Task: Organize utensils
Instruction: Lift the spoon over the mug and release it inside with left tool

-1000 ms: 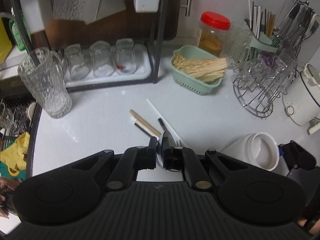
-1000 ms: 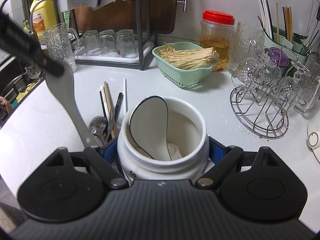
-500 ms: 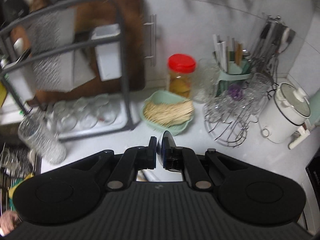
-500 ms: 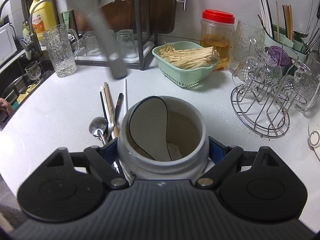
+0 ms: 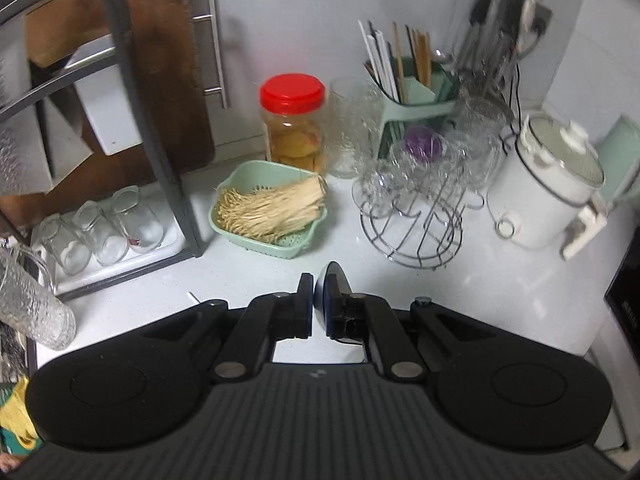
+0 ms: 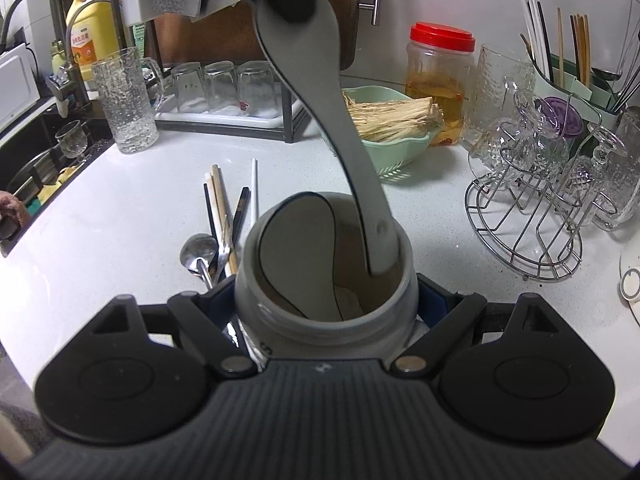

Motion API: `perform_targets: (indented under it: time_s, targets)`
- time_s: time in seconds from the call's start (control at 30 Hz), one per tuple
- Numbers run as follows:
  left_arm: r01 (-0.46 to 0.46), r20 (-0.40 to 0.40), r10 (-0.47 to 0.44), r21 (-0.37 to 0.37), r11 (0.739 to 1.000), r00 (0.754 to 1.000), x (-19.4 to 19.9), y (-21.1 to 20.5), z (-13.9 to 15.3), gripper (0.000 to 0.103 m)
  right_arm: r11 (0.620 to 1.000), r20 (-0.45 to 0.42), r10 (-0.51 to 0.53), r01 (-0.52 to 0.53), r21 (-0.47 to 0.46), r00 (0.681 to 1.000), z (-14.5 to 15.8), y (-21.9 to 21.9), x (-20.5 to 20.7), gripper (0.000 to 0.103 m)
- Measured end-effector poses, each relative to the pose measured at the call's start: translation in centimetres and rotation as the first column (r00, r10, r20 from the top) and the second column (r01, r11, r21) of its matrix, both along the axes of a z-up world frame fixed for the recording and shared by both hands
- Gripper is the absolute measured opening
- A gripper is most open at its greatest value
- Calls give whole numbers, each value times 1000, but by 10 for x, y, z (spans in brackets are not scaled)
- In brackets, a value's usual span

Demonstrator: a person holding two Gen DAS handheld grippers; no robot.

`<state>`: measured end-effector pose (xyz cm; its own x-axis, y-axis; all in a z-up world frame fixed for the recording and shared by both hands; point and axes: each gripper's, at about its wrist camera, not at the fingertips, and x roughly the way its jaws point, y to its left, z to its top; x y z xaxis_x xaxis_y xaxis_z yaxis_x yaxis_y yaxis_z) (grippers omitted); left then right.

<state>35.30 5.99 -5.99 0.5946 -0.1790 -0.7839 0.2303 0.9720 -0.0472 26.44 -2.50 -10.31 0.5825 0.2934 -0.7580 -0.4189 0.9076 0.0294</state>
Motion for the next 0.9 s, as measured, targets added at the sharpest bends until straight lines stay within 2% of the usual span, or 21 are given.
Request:
perform_targets:
  time_s: [0.27, 0.47, 0.67, 0.9]
  targets:
    - [90, -73, -87, 29, 996, 994, -2, -24, -14, 7, 1000, 7, 3, -3, 6, 1000, -1, 0, 1, 91]
    - [191, -141, -181, 61, 980, 973, 0, -41, -26, 10, 1000, 10, 13, -13, 4, 1000, -1, 2, 3, 91]
    - [228, -217, -212, 51, 972, 953, 9, -47, -41, 13, 1000, 15, 25, -25, 7, 1000, -2, 0, 4, 91]
    - [262, -256, -237, 71, 962, 937, 7, -55, -53, 14, 999, 49, 40, -41, 16, 998, -3, -4, -2, 91]
